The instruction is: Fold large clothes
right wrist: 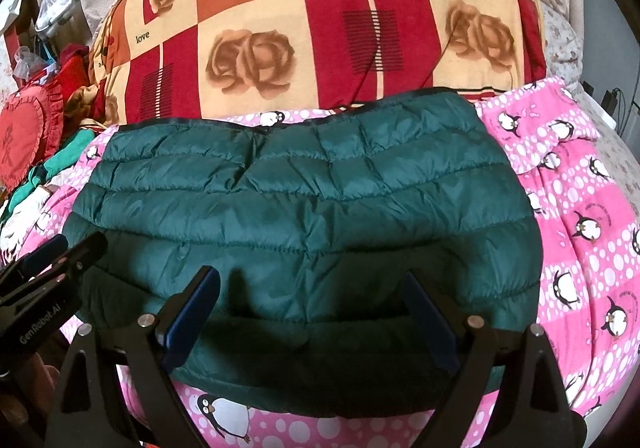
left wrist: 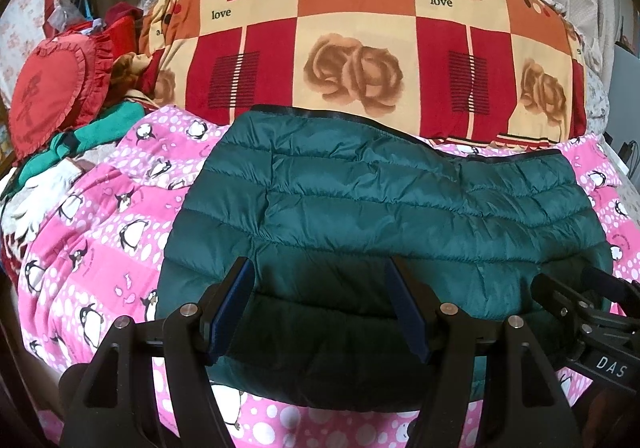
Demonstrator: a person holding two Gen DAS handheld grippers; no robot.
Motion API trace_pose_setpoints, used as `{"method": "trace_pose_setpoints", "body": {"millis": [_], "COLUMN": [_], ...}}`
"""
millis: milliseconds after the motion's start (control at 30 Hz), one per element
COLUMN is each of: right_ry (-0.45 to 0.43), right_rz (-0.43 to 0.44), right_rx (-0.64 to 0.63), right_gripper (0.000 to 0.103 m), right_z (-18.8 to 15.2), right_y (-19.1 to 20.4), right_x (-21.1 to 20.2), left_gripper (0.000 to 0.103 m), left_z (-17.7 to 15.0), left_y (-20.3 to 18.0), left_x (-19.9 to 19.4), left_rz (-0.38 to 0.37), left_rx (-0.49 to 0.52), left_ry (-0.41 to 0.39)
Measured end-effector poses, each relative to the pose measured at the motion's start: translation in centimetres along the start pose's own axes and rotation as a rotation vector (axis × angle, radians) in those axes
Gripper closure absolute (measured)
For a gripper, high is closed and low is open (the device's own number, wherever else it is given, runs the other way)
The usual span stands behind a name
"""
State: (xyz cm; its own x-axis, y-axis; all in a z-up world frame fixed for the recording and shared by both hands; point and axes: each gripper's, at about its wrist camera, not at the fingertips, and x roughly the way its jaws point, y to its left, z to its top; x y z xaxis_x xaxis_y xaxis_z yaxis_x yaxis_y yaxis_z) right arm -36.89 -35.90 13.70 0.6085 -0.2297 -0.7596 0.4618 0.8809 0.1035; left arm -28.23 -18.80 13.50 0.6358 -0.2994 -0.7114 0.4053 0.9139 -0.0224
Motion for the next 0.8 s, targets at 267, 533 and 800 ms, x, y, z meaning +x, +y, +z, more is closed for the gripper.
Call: {"method": "trace_pose_setpoints", "body": {"millis": [267, 533, 800], "right_ry": [0.006, 0.009, 0.009], "right_rz": [-0.001, 0.002, 0.001], "right_rx": [0.004, 0.005, 0.003], "right_gripper": [0.008, 0.008, 0.008], "right_z": [0.03, 0.03, -0.04], "right_y": [0.01, -0.04, 0.01], "right_x": [0.19, 0.37, 0.46], "left_gripper": [0.065, 0.065, 0.065], "left_z": [0.0, 0.0, -0.03], "left_y": [0.0, -0.11, -0.17], "left_x": [0.06, 0.16, 0.3], "left_rz": [0.0, -0.001, -0.002], "left_rx": [0.001, 0.001, 0.001], "left_ry": [0.004, 0.007, 0.012]}}
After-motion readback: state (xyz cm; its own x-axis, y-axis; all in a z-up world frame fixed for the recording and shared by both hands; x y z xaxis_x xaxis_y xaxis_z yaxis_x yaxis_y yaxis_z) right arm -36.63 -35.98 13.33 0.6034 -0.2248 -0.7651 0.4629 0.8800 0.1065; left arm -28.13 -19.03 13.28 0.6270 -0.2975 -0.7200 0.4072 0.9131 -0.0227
